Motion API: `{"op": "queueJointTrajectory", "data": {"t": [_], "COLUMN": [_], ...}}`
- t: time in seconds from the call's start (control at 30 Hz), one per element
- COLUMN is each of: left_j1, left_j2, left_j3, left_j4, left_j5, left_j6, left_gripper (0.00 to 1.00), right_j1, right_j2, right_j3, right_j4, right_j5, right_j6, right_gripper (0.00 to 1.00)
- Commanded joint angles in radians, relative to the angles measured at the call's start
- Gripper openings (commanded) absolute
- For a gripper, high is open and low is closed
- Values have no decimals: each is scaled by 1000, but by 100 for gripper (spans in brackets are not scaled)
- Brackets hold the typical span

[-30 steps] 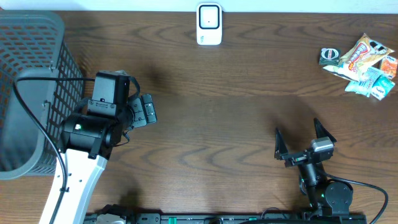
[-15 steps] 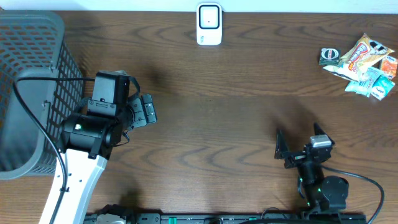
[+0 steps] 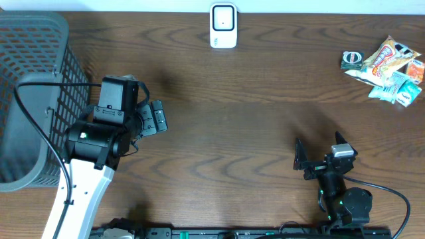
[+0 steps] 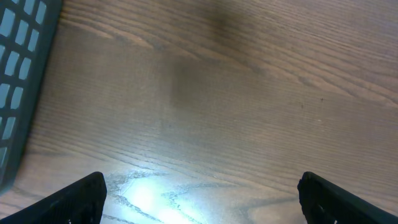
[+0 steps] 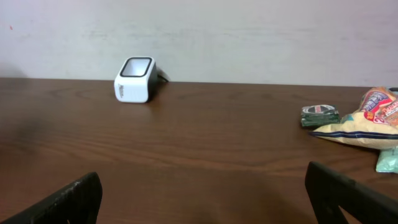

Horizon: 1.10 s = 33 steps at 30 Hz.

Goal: Scan the item barcode

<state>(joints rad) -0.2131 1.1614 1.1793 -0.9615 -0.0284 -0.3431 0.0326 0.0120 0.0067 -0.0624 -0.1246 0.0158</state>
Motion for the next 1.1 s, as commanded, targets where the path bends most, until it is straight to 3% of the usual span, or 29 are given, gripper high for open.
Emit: {"op": "queueJointTrajectory", "data": {"t": [0.0, 1.07], "left_j1": [2, 2], "left_j2": [2, 2], "left_j3": [9, 9], "left_j4": [0, 0], "left_j5": [2, 2], "left_j6": [-9, -9], "left_gripper": [98, 98], "right_j1": [8, 8], "right_j2": [-7, -7], "right_j3": [-1, -1], "right_j4": [-9, -8], "right_j5": [31, 40], "right_j6": [13, 6], "right_gripper": [99, 99]}}
